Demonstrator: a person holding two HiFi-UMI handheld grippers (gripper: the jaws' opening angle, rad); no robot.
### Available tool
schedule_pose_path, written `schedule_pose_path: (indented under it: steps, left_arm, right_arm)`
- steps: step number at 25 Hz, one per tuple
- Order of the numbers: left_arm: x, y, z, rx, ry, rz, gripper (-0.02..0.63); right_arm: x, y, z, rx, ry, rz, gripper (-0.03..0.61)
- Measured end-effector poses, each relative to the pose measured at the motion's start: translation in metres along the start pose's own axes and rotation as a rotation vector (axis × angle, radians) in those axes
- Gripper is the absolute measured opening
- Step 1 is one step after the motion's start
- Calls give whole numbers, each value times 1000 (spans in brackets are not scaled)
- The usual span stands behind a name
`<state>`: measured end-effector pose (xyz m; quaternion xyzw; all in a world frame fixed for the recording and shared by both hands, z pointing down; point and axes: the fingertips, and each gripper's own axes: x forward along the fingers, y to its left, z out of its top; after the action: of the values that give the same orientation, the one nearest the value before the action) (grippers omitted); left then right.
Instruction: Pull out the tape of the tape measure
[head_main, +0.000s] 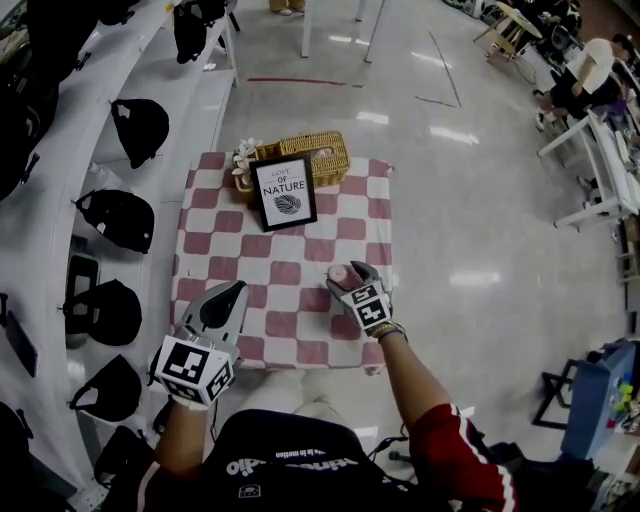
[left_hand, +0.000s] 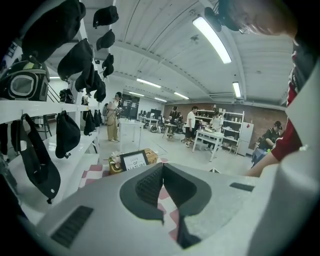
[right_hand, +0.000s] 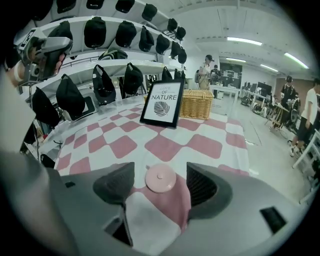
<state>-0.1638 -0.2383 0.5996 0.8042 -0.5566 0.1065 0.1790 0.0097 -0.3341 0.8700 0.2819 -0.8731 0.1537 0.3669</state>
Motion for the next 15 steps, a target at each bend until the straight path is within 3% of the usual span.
schedule_pose_path:
  steps: [15]
  left_arm:
    - [-15, 17, -28, -33, 38, 47, 6]
  right_arm:
    - [23, -5, -18, -31, 33, 7, 320]
